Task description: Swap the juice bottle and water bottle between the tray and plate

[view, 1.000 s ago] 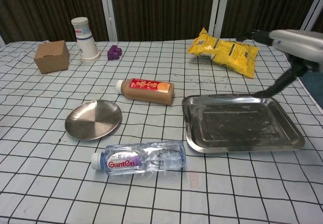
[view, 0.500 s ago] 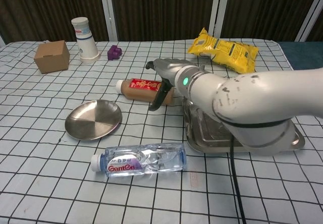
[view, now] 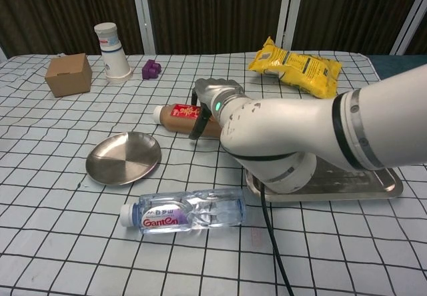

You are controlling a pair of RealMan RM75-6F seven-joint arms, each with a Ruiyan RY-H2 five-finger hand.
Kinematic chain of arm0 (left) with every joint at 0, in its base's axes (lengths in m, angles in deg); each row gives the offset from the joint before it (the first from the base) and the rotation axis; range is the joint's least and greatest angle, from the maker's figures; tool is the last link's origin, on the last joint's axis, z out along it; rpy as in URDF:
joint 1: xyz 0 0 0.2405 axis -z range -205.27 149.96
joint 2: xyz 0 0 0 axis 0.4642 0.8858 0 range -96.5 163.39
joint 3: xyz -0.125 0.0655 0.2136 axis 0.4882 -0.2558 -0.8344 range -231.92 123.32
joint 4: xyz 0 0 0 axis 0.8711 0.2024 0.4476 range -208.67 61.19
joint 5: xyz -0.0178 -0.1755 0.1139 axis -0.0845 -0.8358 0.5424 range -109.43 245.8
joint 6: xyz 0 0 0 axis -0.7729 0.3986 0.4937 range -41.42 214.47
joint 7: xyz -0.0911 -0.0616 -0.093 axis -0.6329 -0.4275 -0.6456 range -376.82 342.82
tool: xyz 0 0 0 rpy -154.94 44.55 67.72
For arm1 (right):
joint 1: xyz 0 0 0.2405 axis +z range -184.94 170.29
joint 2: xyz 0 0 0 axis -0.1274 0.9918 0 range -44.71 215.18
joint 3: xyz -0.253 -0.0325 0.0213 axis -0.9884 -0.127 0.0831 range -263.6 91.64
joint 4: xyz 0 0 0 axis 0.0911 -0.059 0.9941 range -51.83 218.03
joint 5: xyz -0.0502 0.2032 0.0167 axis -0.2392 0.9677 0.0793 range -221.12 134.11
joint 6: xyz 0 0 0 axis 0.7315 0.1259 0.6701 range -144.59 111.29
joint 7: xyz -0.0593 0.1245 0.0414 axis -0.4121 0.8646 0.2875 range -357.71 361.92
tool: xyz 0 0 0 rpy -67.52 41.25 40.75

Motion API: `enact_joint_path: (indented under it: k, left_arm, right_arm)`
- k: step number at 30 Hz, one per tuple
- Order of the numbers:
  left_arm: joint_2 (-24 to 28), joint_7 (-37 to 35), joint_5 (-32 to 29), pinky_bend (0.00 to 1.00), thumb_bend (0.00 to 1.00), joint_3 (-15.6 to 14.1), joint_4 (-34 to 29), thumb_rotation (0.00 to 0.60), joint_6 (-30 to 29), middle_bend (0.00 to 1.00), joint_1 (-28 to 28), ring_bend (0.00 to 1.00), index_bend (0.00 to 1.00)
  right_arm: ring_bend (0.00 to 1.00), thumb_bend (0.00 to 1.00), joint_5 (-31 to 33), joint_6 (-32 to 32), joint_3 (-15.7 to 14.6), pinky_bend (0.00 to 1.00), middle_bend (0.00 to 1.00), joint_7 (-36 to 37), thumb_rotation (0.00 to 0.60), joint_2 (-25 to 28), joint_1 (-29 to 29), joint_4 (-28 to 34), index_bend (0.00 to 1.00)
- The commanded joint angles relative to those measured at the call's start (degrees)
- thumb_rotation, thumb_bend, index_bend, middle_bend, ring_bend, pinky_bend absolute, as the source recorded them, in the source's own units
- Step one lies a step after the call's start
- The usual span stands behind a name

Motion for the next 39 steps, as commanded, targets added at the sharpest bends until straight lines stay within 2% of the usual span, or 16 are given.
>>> enact_joint_path:
  k: [1, 3, 7, 11, 13, 18, 23, 26, 30, 35, 39]
  left_arm:
    - [0.0, 0.3, 0.3, 0.08, 0.36, 0.0, 0.0, 0.600, 0.2, 0.00, -0.1, 0.00, 0.00]
    - [0.0, 0.4, 0.3, 0.08, 0.36, 0.1, -0.3, 0.600, 0.0, 0.00, -0.3, 0.00, 0.00]
    - [0.1, -0.1, 0.5, 0.08, 0.36, 0.4, -0.1, 0.600, 0.0, 0.00, -0.4, 0.00, 0.00]
    - [0.3, -0.6, 0.6, 0.08, 0.36, 0.7, -0.3, 0.600, -0.1, 0.00, -0.6, 0.00, 0.00]
    - [0.3, -0.8, 0.5, 0.08, 0.36, 0.7, -0.1, 0.600, 0.0, 0.00, -0.7, 0.00, 0.00]
    - [0.2, -0.7, 0.4, 0.08, 0.35, 0.9, -0.1, 0.600, 0.7, 0.00, -0.7, 0.00, 0.00]
    - [0.0, -0.6, 0.9, 0.08, 0.35, 1.1, -0.3, 0.600, 0.8, 0.00, -0.6, 0.00, 0.00]
    - [-0.3, -0.3, 1.3, 0.08, 0.35, 0.9, -0.2, 0.600, 1.4, 0.00, -0.3, 0.00, 0.00]
    - [-0.3, -0.2, 1.5, 0.08, 0.35, 1.0, -0.1, 0.600, 1.5, 0.00, -0.3, 0.00, 0.00]
    - [0.1, -1.1, 1.8, 0.08, 0.35, 0.9, 0.0, 0.600, 0.9, 0.00, -0.7, 0.00, 0.00]
    - [0.5, -1.8, 1.6, 0.08, 0.35, 1.0, 0.0, 0.600, 1.1, 0.00, -0.9, 0.00, 0.00]
  right_arm:
    - [0.24, 0.31, -1.5, 1.6, 0.6, 0.36, 0.43, 2.4, 0.600, -1.7, 1.4, -4.0, 0.56]
    - [0.30, 0.32, -2.2, 2.1, 0.6, 0.42, 0.46, 3.0, 0.600, -2.2, 1.4, -5.5, 0.62]
    - [0.50, 0.36, -4.6, 1.5, 0.4, 0.64, 0.58, 5.6, 0.600, -3.0, 1.5, -7.0, 0.77]
    - [0.59, 0.41, -7.5, -0.4, 0.1, 0.72, 0.68, 8.4, 0.600, -3.3, 1.1, -6.9, 0.88]
    - [0.65, 0.44, -10.4, -2.9, -0.2, 0.76, 0.73, 11.5, 0.600, -2.7, 0.4, -4.9, 0.92]
    - [0.67, 0.45, -18.1, -10.9, -2.8, 0.78, 0.75, 16.5, 0.600, 1.9, -4.0, 7.0, 0.94]
    - [0.67, 0.45, -19.4, -12.1, -5.0, 0.78, 0.75, 15.0, 0.600, 6.5, -8.1, 22.4, 0.94]
    - [0.67, 0.45, -17.9, -10.7, -5.7, 0.77, 0.75, 12.6, 0.600, 5.9, -7.7, 26.1, 0.94]
    - [0.66, 0.45, -17.7, -10.9, -5.2, 0.75, 0.75, 10.8, 0.600, 1.2, -4.9, 21.9, 0.92]
    - [0.60, 0.45, -16.4, -8.9, -2.1, 0.70, 0.75, 10.0, 0.600, -4.2, -0.4, 12.3, 0.83]
    - [0.54, 0.45, -13.3, -6.0, -2.6, 0.63, 0.70, 12.0, 0.600, -4.2, 2.6, 10.1, 0.74]
